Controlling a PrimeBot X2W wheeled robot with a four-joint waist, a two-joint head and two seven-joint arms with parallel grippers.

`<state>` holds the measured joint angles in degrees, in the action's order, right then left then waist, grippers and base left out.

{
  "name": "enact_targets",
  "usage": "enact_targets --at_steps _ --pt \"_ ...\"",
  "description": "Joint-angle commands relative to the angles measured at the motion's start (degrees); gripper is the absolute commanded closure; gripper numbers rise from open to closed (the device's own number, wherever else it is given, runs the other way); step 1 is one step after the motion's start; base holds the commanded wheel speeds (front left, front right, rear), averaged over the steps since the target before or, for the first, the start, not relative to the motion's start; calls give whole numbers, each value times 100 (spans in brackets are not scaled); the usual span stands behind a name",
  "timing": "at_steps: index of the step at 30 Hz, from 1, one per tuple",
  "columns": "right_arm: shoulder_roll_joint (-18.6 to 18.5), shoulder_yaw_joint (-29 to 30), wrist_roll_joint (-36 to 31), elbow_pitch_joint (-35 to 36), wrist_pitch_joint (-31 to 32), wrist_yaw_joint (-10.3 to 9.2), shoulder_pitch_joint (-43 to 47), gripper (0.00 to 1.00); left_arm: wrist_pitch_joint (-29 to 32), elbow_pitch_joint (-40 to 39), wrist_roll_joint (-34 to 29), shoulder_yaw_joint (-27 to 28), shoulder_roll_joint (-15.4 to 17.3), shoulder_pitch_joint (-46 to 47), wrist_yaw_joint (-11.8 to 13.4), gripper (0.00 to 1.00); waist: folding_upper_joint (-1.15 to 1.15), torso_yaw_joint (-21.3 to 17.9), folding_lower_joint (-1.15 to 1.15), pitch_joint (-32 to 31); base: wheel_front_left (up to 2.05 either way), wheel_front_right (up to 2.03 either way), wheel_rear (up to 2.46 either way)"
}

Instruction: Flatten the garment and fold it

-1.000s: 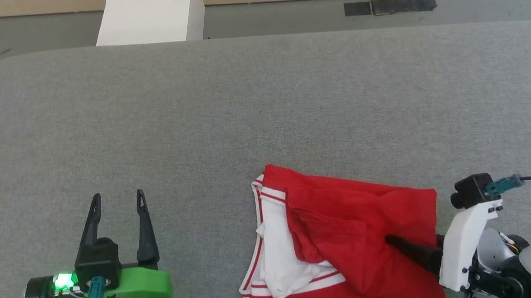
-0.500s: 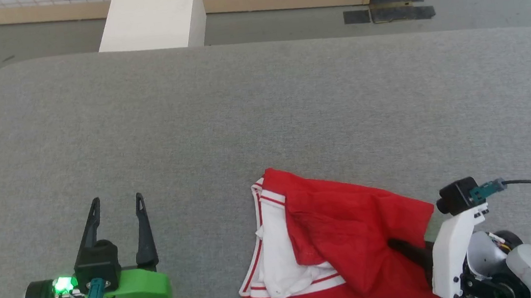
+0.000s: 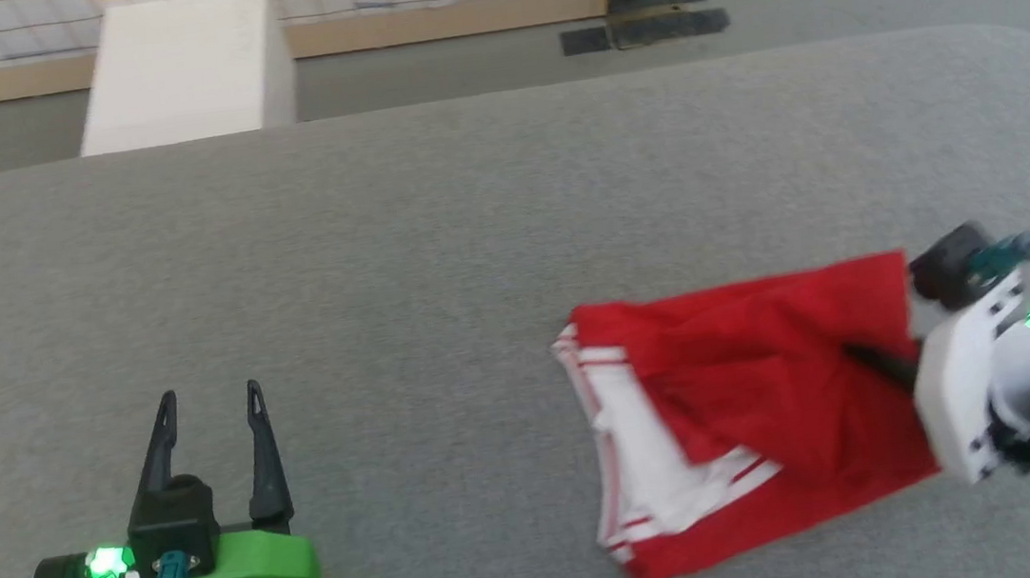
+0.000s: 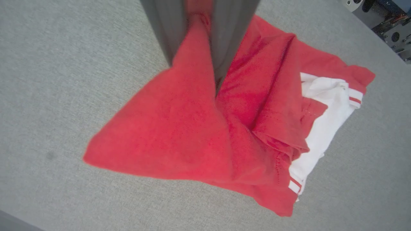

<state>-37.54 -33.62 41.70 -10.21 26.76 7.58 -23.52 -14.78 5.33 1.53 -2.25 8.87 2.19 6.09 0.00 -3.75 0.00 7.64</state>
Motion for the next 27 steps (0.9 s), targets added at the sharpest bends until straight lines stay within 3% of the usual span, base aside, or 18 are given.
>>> enact_targets --at_steps 1,6,15,22,23,27 --pt "-148 26 -84 41 49 -9 -163 100 -22 -39 -44 22 44 60 21 0 0 -360 0 260 0 0 0" --pt "-640 198 -185 20 185 -9 -461 100 -22 -193 -86 41 88 174 61 0 0 -699 0 630 0 0 0" --pt "-993 543 -529 -643 196 -9 -1133 100 -22 -506 -182 100 314 452 103 0 0 -1095 0 1416 0 0 0" --pt "-998 791 -918 -1572 76 -9 -1701 100 -22 -700 -237 76 466 646 109 0 0 -1121 0 1813 0 0 0" --pt "-879 935 -1012 -2028 5 -9 -1957 100 -22 -794 -259 73 533 687 120 0 0 -1123 0 1976 0 0 0" --pt "-710 1099 -1281 -2601 -180 -9 -2334 100 -22 -883 -277 57 613 765 120 0 0 -1081 0 2200 0 0 0"
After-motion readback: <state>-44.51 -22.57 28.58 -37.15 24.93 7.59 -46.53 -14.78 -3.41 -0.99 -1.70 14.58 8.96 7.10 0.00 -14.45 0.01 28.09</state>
